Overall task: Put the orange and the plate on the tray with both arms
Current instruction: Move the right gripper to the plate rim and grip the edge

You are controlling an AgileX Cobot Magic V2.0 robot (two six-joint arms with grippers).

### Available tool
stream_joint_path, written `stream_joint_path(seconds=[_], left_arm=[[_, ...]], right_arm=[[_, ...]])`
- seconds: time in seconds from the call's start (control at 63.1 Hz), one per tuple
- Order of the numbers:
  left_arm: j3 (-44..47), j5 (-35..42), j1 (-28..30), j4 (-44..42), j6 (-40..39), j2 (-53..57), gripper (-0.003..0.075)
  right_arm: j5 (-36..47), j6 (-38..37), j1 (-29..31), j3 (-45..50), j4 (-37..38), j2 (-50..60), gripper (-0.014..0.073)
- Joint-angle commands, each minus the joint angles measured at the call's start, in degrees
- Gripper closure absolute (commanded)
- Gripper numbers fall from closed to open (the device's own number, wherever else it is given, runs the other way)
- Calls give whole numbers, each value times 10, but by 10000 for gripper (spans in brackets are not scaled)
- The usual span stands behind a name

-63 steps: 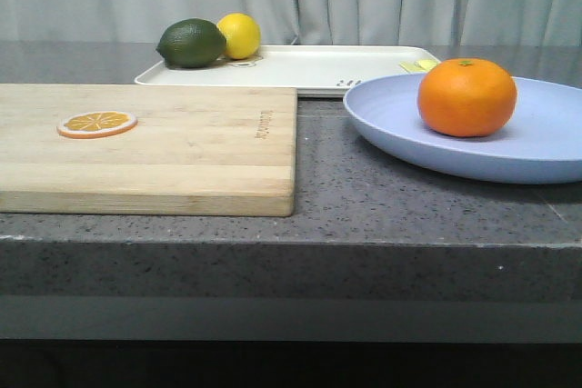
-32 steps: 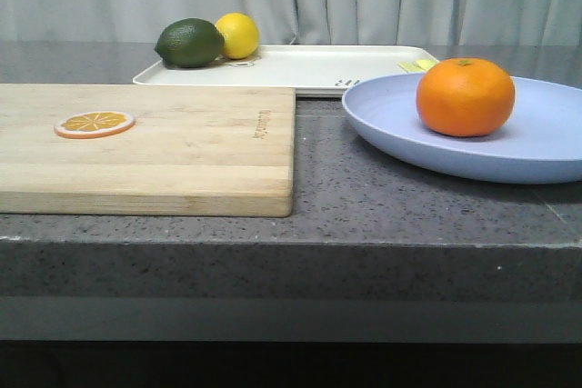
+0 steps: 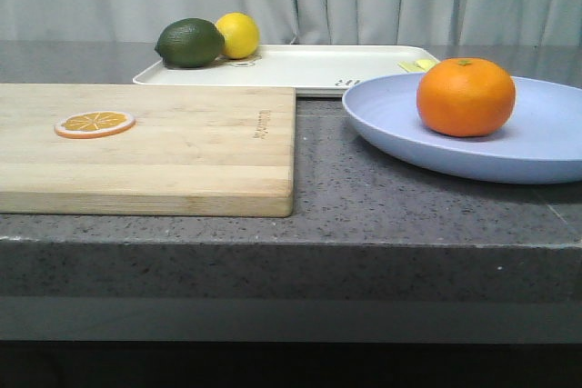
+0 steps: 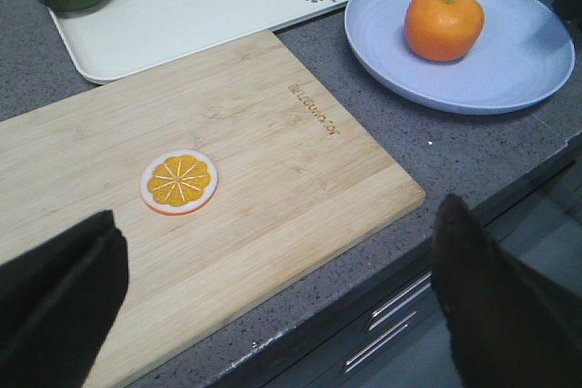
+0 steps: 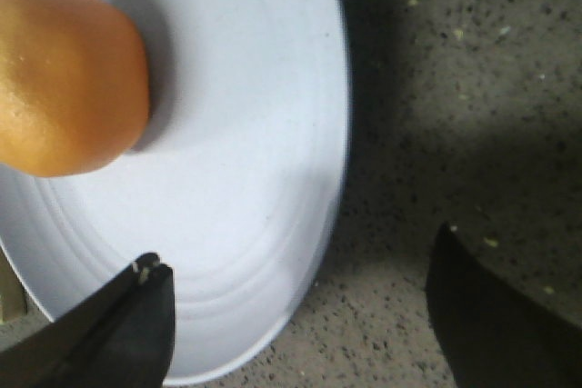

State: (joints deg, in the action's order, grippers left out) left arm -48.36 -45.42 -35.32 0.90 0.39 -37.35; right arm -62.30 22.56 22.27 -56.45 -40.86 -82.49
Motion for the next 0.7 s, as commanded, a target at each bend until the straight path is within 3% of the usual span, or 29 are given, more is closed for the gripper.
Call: stream_joint_path(seconds=[0.0, 0.238, 0.46, 0.555, 0.681], left_arm=[[-14, 45, 0, 4, -4, -2, 62], [-14, 46, 0, 4, -4, -2, 62], [-14, 46, 0, 4, -4, -2, 62], [-14, 46, 0, 4, -4, -2, 62], [-14, 46, 0, 4, -4, -2, 62]], right_arm=[[32, 14, 1, 1, -55, 16, 13], [54, 15, -20, 3, -109, -4, 13], [62, 15, -38, 2, -111, -32, 19], [67, 15, -38, 2, -111, -32, 83], [69, 15, -38, 2, -111, -32, 271]])
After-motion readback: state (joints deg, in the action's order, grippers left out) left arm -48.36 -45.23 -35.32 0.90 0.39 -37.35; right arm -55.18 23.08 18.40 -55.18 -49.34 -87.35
